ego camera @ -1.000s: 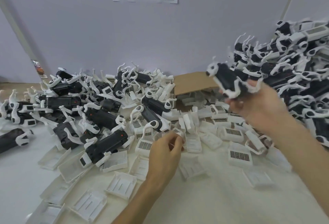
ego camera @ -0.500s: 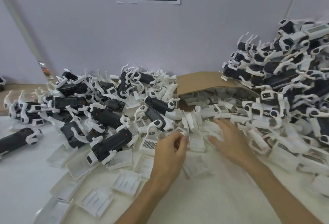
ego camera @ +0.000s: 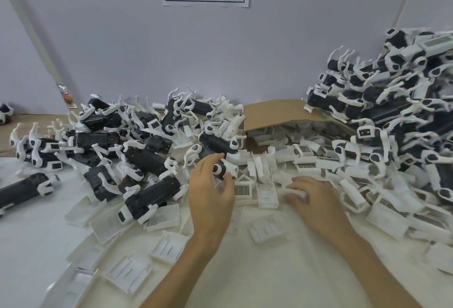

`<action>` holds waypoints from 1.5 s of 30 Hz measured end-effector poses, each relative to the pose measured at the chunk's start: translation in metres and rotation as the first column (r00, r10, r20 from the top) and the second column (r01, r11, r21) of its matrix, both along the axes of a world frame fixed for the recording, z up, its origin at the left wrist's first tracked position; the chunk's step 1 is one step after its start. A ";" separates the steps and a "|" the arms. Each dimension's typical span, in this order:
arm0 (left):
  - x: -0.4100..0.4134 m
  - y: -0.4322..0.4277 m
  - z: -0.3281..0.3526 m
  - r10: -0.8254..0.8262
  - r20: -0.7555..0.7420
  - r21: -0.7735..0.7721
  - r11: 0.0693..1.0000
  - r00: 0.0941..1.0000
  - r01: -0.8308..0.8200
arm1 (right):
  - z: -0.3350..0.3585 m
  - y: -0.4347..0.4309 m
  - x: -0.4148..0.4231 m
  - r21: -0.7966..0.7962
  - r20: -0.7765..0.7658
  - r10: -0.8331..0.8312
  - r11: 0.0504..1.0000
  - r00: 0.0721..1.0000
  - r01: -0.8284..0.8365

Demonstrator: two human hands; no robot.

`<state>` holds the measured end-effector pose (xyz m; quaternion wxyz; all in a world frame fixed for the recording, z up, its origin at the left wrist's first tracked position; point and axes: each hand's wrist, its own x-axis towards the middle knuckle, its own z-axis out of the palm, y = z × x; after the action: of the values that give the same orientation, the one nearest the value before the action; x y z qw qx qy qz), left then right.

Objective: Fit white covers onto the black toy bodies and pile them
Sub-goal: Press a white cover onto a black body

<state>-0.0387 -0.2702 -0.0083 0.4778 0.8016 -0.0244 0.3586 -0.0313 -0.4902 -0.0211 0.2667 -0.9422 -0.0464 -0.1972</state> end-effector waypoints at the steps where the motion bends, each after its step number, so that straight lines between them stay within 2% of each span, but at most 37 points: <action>1: 0.002 0.001 0.000 -0.028 -0.057 0.009 1.000 0.998 0.028 | 0.000 0.000 0.002 0.022 0.023 -0.008 1.000 1.000 0.007; 3: 0.004 0.002 -0.001 -0.028 -0.130 0.162 0.985 0.991 0.050 | 0.000 0.000 0.003 0.098 0.080 0.016 0.995 0.997 -0.024; 5: 0.003 0.001 -0.003 0.036 -0.133 0.379 0.925 0.990 0.017 | 0.002 0.001 0.001 0.194 0.126 0.054 0.978 0.991 -0.078; 6: 0.003 0.000 -0.004 0.063 -0.122 0.426 0.905 0.991 -0.005 | 0.003 0.002 0.000 0.226 0.142 0.069 0.969 0.987 -0.100; 10: 0.013 0.013 -0.004 0.203 -0.129 0.334 0.930 0.971 -0.150 | 0.003 0.003 0.000 0.266 0.143 0.112 0.953 0.983 -0.147; 12: 0.016 0.019 -0.006 0.254 -0.127 0.369 0.910 0.959 -0.192 | 0.002 0.004 0.000 0.263 0.135 0.123 0.952 0.983 -0.155; 16: 0.013 0.015 -0.011 0.204 -0.149 0.438 0.891 0.968 -0.121 | 0.004 0.008 -0.002 0.256 0.155 0.146 0.949 0.977 -0.183; 19: 0.010 0.015 -0.008 0.145 -0.109 0.361 0.927 0.983 -0.097 | 0.009 0.011 -0.006 0.261 0.181 0.127 0.950 0.975 -0.172; 23: 0.006 0.010 -0.003 -0.025 0.022 0.062 0.998 0.999 0.023 | 0.013 0.011 -0.009 0.285 0.196 0.031 0.954 0.980 -0.088; 26: 0.003 0.007 0.002 -0.102 0.149 -0.084 0.990 0.984 0.115 | 0.016 0.009 -0.011 0.334 0.197 -0.012 0.941 0.980 -0.056; 30: 0.000 0.005 0.005 -0.196 0.201 -0.144 0.963 0.960 0.226 | 0.022 0.013 -0.014 0.457 0.169 0.083 0.876 0.982 -0.153; 32: -0.003 0.002 0.005 -0.312 0.207 -0.208 0.912 0.927 0.354 | 0.023 0.016 -0.016 0.521 0.139 0.122 0.835 0.983 -0.178; 33: -0.004 0.000 0.007 -0.398 0.206 -0.283 0.850 0.894 0.444 | 0.023 0.017 -0.017 0.537 0.134 0.137 0.822 0.982 -0.188; 35: -0.006 -0.002 0.012 -0.596 0.179 -0.499 0.631 0.782 0.595 | 0.023 0.018 -0.019 0.548 0.147 0.168 0.806 0.975 -0.222; 38: -0.005 0.004 0.020 -0.801 0.204 -0.762 0.230 0.562 0.605 | 0.023 0.015 -0.020 0.563 0.167 0.264 0.766 0.950 -0.312; 40: -0.004 0.011 0.023 -0.824 0.257 -0.821 0.091 0.505 0.564 | 0.023 0.013 -0.018 0.654 0.116 0.364 0.672 0.924 -0.347; 41: -0.003 0.013 0.023 -0.827 0.260 -0.819 0.084 0.498 0.567 | 0.024 0.013 -0.018 0.717 0.077 0.420 0.607 0.904 -0.343; 43: -0.002 0.014 0.022 -0.837 0.206 -0.778 0.175 0.507 0.604 | 0.023 0.014 -0.018 0.821 0.021 0.523 0.478 0.852 -0.313; 45: -0.001 0.009 0.017 -0.857 0.131 -0.734 0.254 0.498 0.630 | 0.023 0.018 -0.019 0.869 -0.030 0.556 0.424 0.831 -0.253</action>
<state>-0.0398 -0.2610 0.0090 0.8512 0.4837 -0.1947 -0.0602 -0.0501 -0.4726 0.0016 0.7267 -0.6735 -0.1317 0.0289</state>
